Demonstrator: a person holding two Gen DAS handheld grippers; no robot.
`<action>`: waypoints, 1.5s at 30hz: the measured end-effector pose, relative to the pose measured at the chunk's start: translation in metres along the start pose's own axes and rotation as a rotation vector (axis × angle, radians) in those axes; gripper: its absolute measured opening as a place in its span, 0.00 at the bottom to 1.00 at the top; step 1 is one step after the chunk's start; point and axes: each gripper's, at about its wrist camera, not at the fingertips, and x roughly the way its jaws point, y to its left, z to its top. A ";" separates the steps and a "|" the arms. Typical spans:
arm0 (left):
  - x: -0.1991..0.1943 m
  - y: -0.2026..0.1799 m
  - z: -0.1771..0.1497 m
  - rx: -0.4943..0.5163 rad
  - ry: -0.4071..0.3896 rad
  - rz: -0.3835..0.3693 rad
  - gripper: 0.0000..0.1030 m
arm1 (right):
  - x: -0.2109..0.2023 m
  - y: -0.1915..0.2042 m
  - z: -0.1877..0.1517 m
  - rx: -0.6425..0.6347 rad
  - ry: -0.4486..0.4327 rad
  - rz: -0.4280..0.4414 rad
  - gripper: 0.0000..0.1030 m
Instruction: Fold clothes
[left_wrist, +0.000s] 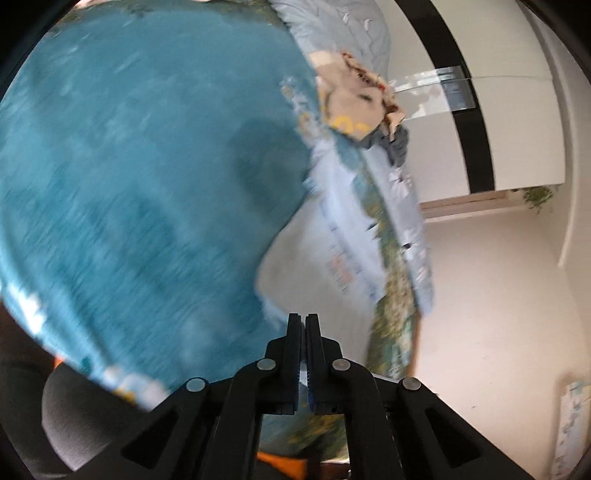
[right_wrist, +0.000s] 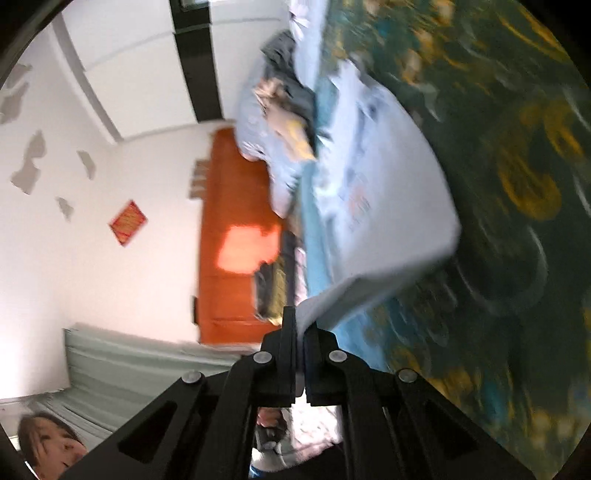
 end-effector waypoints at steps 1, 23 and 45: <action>0.005 -0.007 0.008 -0.001 0.000 -0.010 0.03 | 0.003 0.003 0.010 -0.001 -0.013 0.026 0.03; 0.176 -0.108 0.219 -0.051 -0.036 -0.026 0.03 | 0.078 0.033 0.232 -0.044 -0.185 0.023 0.03; 0.227 -0.094 0.257 0.015 -0.005 0.012 0.61 | 0.110 -0.004 0.287 -0.005 -0.292 -0.315 0.54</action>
